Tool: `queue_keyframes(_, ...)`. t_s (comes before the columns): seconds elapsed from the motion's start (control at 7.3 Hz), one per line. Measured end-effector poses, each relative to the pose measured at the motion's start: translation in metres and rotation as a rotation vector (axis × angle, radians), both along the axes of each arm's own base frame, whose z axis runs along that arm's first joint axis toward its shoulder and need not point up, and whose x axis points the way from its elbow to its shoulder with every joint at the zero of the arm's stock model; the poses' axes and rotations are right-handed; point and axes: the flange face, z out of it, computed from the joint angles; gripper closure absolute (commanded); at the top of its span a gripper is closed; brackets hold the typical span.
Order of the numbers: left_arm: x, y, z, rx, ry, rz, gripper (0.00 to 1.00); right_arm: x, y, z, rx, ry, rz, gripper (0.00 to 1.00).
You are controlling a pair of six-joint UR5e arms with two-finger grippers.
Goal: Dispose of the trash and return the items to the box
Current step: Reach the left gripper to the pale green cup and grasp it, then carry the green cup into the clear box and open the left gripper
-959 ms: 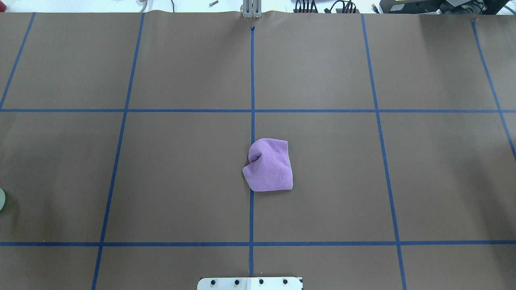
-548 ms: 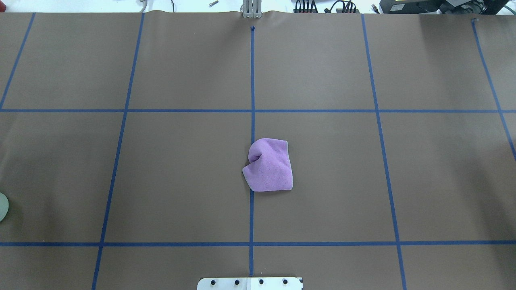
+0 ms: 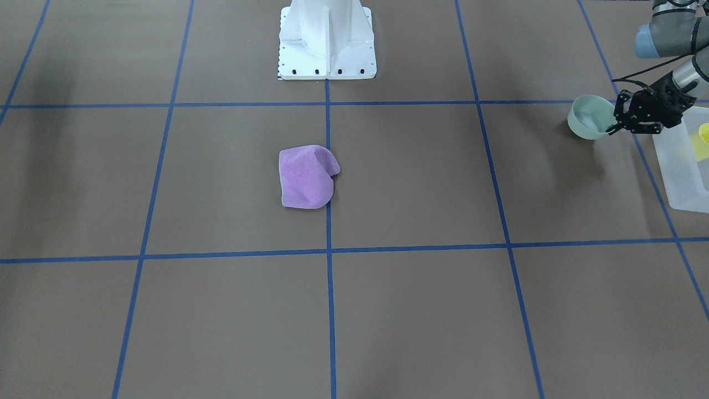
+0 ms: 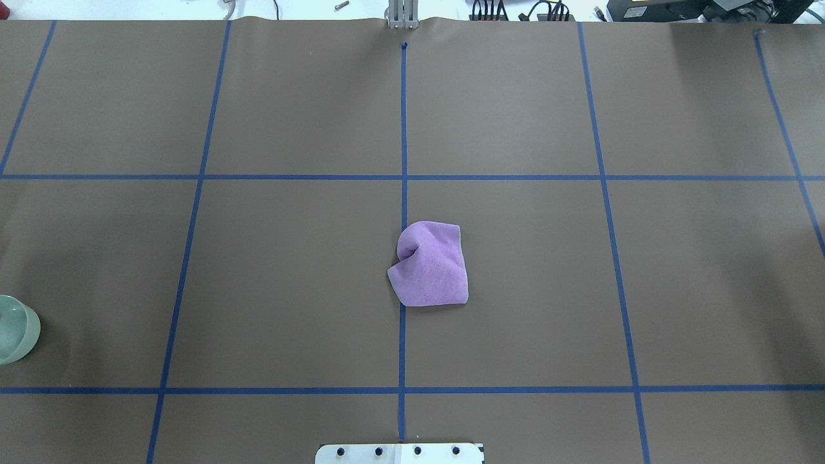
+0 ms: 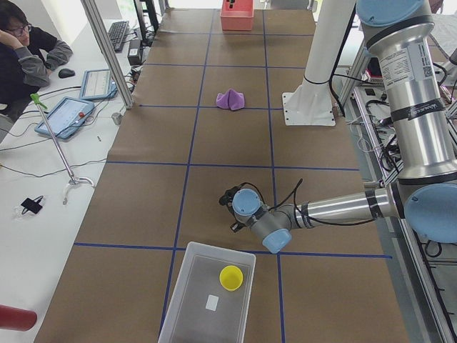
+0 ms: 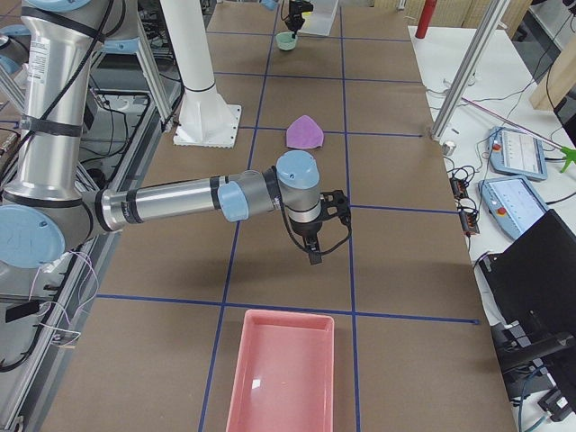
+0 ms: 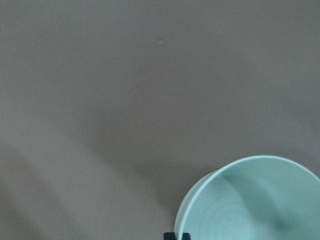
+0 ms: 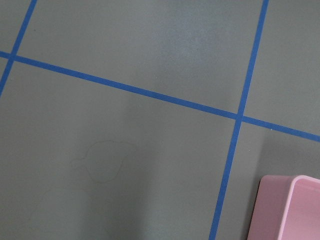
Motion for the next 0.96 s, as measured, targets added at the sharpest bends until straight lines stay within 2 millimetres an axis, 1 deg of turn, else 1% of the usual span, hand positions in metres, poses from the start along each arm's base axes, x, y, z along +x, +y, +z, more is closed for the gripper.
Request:
queue_keyframes(0.41, -0.061, -0.018, -0.026, -0.134, 0.06, -0.145, 1.0, 0.0, 0.0, 0.001, -0.003, 0.0, 0.0, 0.0)
queue_keyframes(0.55, -0.08, -0.023, -0.03, -0.175, 0.053, -0.198, 1.0, 0.0, 0.0, 0.001, -0.004, 0.0, 0.001, 0.0)
queue_keyframes(0.82, -0.111, -0.029, -0.025, -0.222, 0.025, -0.281, 1.0, 0.0, 0.0, 0.002, -0.006, 0.0, 0.0, 0.0)
queue_keyframes(0.96, -0.131, -0.036, -0.02, -0.228, -0.002, -0.311, 1.0, 0.0, 0.0, 0.003, -0.008, 0.0, 0.0, 0.0)
